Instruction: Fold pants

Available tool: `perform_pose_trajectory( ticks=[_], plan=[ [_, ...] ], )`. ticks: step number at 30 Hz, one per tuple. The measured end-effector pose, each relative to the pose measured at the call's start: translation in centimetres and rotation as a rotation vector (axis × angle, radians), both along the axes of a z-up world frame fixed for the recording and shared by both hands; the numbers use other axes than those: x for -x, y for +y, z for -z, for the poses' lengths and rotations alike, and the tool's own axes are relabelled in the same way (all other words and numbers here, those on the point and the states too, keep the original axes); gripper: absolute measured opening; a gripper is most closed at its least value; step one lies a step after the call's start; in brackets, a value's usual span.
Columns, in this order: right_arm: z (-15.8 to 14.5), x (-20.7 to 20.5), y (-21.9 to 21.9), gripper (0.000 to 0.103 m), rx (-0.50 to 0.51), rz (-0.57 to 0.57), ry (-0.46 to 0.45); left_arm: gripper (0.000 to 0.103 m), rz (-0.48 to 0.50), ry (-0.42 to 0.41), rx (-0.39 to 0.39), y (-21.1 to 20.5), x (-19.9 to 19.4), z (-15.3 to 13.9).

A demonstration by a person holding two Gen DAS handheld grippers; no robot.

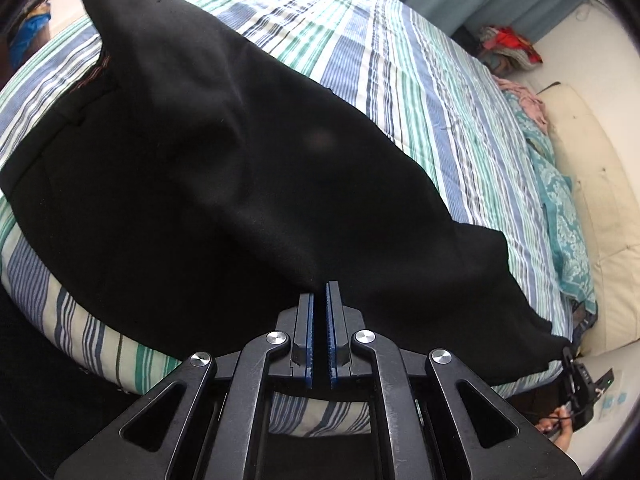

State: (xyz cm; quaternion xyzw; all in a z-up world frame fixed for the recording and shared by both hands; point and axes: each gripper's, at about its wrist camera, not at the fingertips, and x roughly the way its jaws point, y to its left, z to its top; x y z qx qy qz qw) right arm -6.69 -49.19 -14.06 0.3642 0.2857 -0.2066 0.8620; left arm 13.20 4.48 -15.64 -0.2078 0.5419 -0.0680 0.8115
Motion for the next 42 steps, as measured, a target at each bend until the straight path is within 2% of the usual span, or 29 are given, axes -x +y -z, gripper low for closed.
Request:
perform_pose_trajectory(
  ticks=[3,5,9,11,13,14,16,18,20,21,22,26,30,33,34,36,37,38,42],
  plan=[
    [0.5,-0.1,-0.9,0.006,-0.064,0.0,-0.008,0.004,-0.004,-0.018,0.035,-0.5,-2.1,-1.2],
    [0.1,-1.5,-1.8,0.006,-0.078,-0.027,-0.017,0.004,-0.01,-0.073,0.046,-1.0,-3.7,-3.0],
    [-4.1,-4.6,-3.3,0.006,-0.031,-0.067,-0.092,0.004,-0.016,-0.215,0.094,-2.2,-4.9,-7.9],
    [-7.3,-4.6,-3.3,0.006,0.02,-0.089,-0.181,0.004,0.004,-0.285,0.067,-2.9,-3.8,-9.4],
    [-9.0,-3.7,-3.3,0.006,0.067,-0.103,-0.224,0.004,0.02,-0.307,-0.01,-3.5,-2.2,-8.7],
    [-8.6,-3.3,-3.4,0.006,0.068,-0.1,-0.203,0.004,0.033,-0.276,-0.026,-3.8,-1.4,-7.1],
    [-5.2,-2.8,-4.1,0.006,0.015,-0.079,-0.054,0.004,0.073,-0.145,-0.058,-4.1,-0.1,-2.5],
    [0.1,-2.0,-5.3,0.006,-0.127,-0.028,0.13,0.003,0.098,-0.04,-0.098,-4.6,1.5,1.5],
    [4.2,-0.4,-5.8,0.006,-0.257,0.028,0.219,0.003,0.108,0.008,-0.118,-4.3,2.6,2.9],
    [5.5,0.2,-5.8,0.006,-0.301,0.052,0.235,0.003,0.108,0.011,-0.113,-4.3,2.7,2.9],
    [5.8,0.7,-5.9,0.006,-0.329,0.072,0.214,0.003,0.11,0.0,-0.111,-4.4,2.9,2.5],
    [4.2,-0.1,-5.0,0.006,-0.229,0.048,0.213,0.003,0.113,-0.049,-0.11,-4.8,3.4,0.8],
    [3.4,0.0,-4.9,0.006,-0.207,0.062,0.184,0.002,0.132,-0.061,-0.126,-5.1,4.6,0.4],
    [3.8,-0.2,-5.0,0.006,-0.211,0.063,0.196,0.003,0.112,-0.033,-0.114,-4.2,4.9,0.6],
    [3.9,-0.1,-5.2,0.006,-0.211,0.064,0.191,0.006,0.09,-0.015,-0.093,-3.5,5.0,0.8],
    [3.4,-0.1,-5.0,0.006,-0.195,0.061,0.168,0.029,0.044,0.003,-0.027,-1.6,5.5,0.7],
    [3.1,0.0,-4.8,0.006,-0.181,0.058,0.155,0.051,0.016,-0.002,-0.003,-0.6,5.7,0.6],
    [2.8,0.0,-4.7,0.006,-0.166,0.056,0.141,0.062,-0.022,-0.016,0.016,0.4,5.7,0.4],
    [2.3,0.0,-4.4,0.006,-0.136,0.051,0.116,0.062,-0.107,-0.041,0.126,3.2,4.0,0.2]
  ],
)
